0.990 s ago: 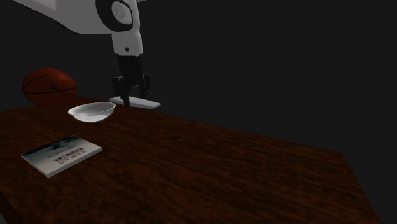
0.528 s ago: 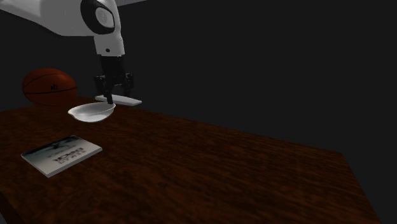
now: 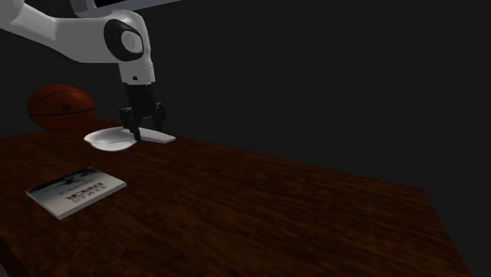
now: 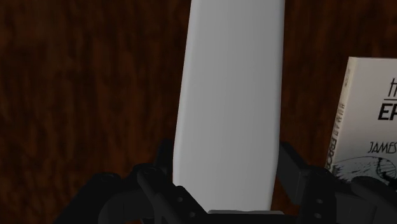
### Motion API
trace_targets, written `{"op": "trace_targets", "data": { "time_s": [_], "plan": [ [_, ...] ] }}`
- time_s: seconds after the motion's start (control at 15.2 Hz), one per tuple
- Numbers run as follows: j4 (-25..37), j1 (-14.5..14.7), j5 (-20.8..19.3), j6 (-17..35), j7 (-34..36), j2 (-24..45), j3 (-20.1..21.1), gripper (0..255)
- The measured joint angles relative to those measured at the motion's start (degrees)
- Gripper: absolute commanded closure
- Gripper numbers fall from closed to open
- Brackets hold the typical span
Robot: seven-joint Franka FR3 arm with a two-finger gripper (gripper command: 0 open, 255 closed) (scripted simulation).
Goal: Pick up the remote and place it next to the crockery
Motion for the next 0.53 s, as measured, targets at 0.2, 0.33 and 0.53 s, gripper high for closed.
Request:
{"op": "trace_targets", "data": {
  "time_s": [0.2, 0.33, 0.53],
  "plan": [
    [-1.9, 0.0, 0.0, 2.0, -0.1, 0.1, 0.0, 255],
    [-3.4, 0.1, 0.1, 3.6, -0.1, 0.2, 0.0, 255],
    [-5.6, 0.1, 0.1, 5.9, -0.3, 0.4, 0.1, 255]
  ]
}}
